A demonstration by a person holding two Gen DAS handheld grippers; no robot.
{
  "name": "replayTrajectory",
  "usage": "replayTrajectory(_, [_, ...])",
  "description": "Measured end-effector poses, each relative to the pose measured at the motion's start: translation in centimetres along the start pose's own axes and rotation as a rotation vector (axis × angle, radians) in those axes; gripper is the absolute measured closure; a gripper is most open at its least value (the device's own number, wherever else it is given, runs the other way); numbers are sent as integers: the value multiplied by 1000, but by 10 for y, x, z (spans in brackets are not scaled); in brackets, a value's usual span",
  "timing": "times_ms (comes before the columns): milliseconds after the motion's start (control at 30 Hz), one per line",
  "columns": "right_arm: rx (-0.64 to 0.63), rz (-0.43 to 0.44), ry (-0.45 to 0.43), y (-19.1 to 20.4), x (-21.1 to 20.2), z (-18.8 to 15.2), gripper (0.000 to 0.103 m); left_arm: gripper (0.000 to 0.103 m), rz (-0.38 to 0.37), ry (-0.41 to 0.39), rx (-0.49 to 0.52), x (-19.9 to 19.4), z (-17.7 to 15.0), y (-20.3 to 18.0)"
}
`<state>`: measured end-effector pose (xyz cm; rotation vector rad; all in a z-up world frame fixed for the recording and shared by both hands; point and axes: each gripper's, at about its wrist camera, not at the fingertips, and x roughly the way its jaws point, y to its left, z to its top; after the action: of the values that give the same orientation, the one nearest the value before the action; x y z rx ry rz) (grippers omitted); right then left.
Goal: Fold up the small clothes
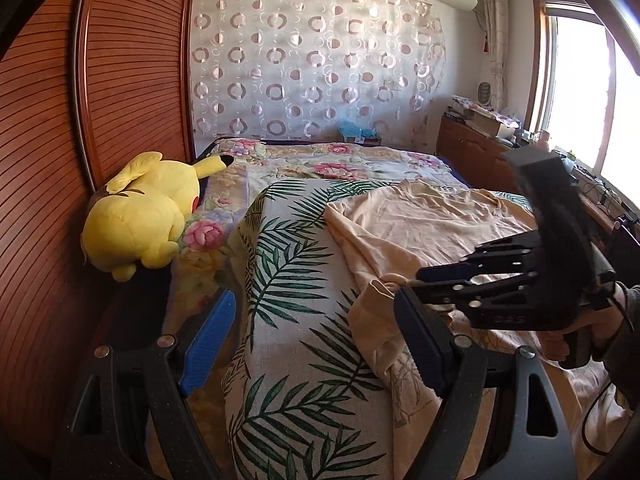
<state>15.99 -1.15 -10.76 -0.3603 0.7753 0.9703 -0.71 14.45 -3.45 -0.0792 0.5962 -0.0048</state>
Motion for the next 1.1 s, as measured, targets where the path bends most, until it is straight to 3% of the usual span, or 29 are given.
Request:
replayTrajectory(33, [3,-1,12,-3,6,-1,87,21,-2,0,3,0,-1,-1])
replayTrajectory(67, [2,-1,18,-2,11,0,97,21,-5,1,4,0,-1,-1])
replayTrajectory(267, [44,46,-63,-16,-5,2,100,21,-13,11,-11,4,-5,-1])
replayTrajectory(433, [116,23,-124,-42,-22,-2,100,21,-22,21,-7,7,-7,-6])
replayTrajectory(733, [278,-199,-118,-91,-16,-28,100,21,-49,35,12,11,-10,-22])
replayTrajectory(833, [274,-218,-125,-90,-12,-31,94,21,-54,46,27,14,-11,-29])
replayTrajectory(900, [257,-188,-131,-81,-17,-34,77,21,-55,53,36,16,-12,-33])
replayTrajectory(967, [238,-154,-124,-74,-13,-38,68,21,-51,57,42,17,-12,-35])
replayTrajectory(1100, [185,-160,-80,-68,-2,-50,68,21,-55,65,46,16,-13,-41])
